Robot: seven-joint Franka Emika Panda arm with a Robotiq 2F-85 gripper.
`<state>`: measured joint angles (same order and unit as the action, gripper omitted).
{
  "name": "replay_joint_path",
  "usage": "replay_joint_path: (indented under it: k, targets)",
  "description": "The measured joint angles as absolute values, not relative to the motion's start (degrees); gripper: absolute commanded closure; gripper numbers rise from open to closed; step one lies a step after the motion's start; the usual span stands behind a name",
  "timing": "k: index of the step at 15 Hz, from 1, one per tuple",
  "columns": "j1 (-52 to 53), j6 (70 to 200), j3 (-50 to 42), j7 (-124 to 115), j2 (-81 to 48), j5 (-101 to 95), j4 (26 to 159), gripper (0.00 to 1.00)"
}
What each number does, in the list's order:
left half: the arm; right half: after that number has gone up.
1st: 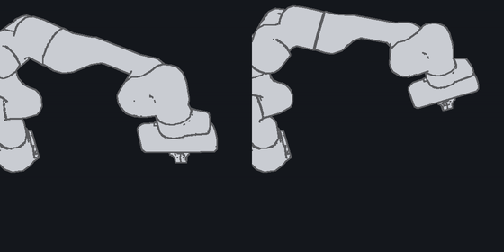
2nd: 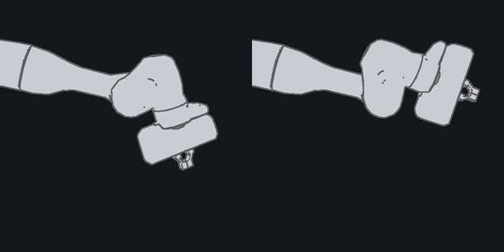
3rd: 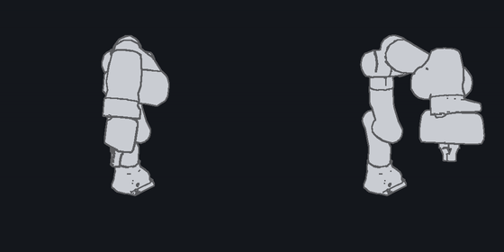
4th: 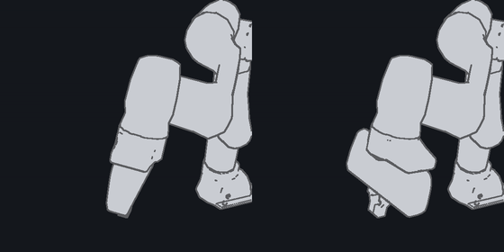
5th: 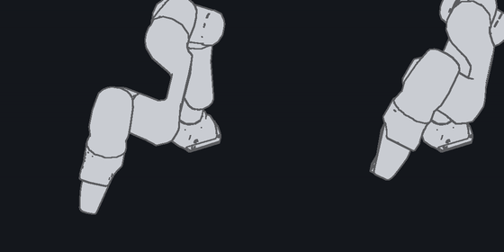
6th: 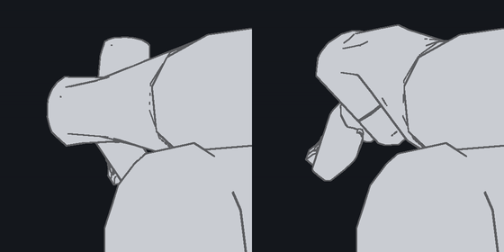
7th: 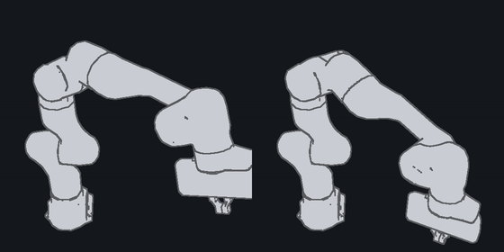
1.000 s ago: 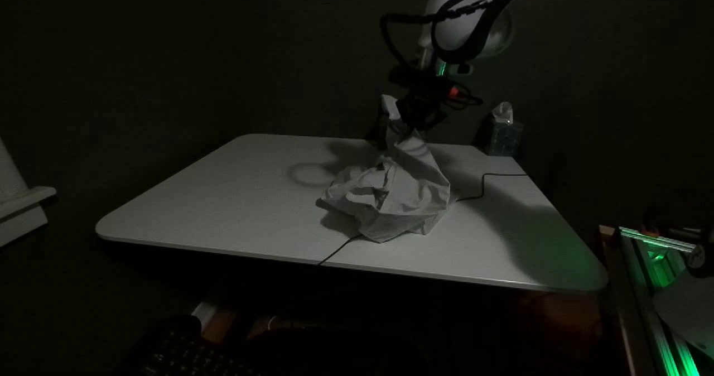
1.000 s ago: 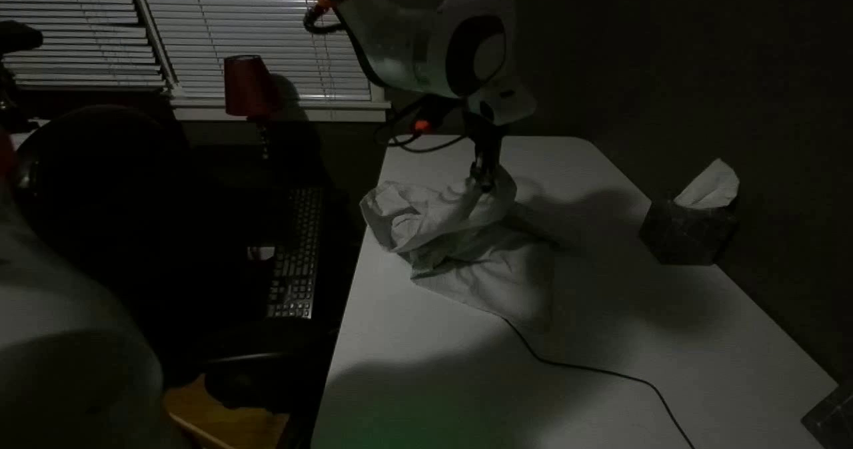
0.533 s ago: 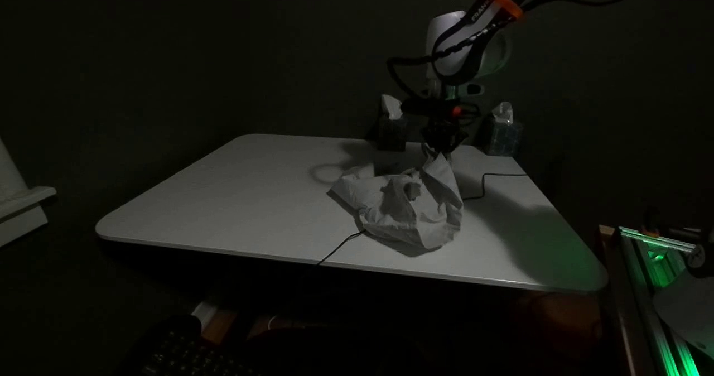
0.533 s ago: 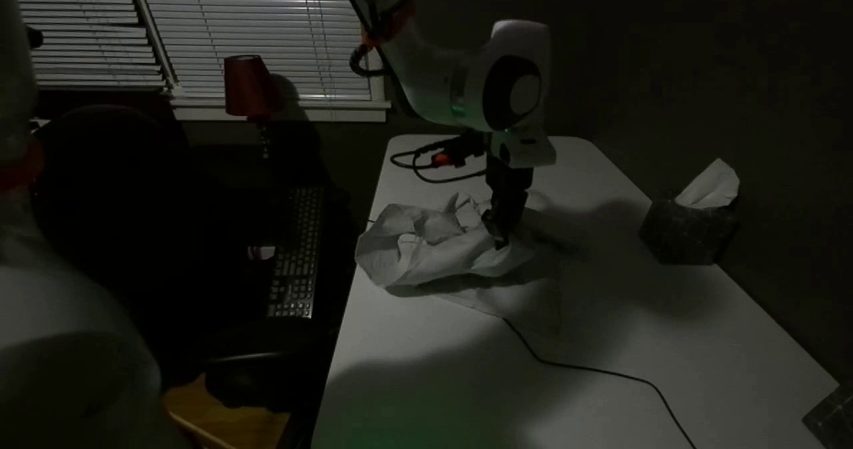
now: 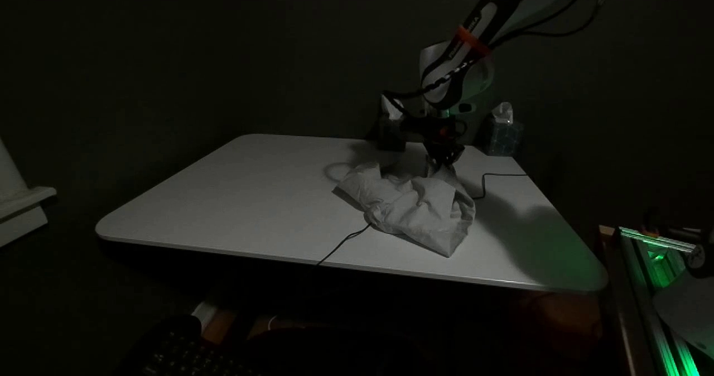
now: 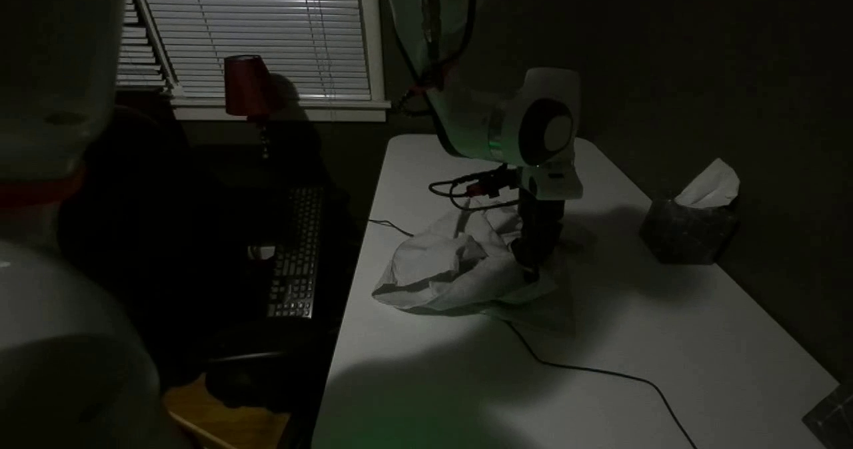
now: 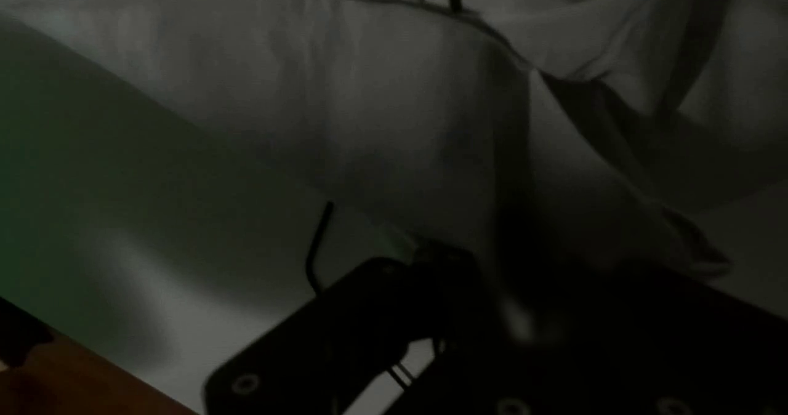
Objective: Fold the white cloth over itself
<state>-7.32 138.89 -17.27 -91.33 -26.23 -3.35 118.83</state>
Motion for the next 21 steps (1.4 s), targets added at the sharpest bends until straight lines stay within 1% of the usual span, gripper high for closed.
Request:
replay_joint_path:
  k: [1, 2, 4, 5, 6, 7, 11, 19, 21]
  targets:
    - [-7.22, 138.89, -17.26, -91.28, -26.75, -3.36, 118.12, 0.42]
    - [-6.99, 138.81, -17.23, -91.05, -26.71, -3.36, 117.80, 0.33]
    - [-6.27, 137.87, -16.94, -89.88, -25.55, -3.45, 117.77, 0.19]
    - [-5.76, 137.30, -16.73, -88.90, -24.53, -3.58, 117.99, 0.11]
    - [-5.14, 137.13, -16.48, -87.69, -23.19, -3.76, 118.52, 0.04]
    - [-4.44, 137.12, -16.12, -86.34, -21.66, -4.24, 119.28, 0.00]
    - [-2.16, 137.10, -13.19, -79.50, -16.90, -5.84, 122.21, 0.00]
    - [1.10, 137.21, -7.04, -65.01, -16.19, -8.08, 126.79, 0.00]
    - [1.24, 137.21, -6.87, -64.66, -16.28, -8.03, 126.76, 0.00]
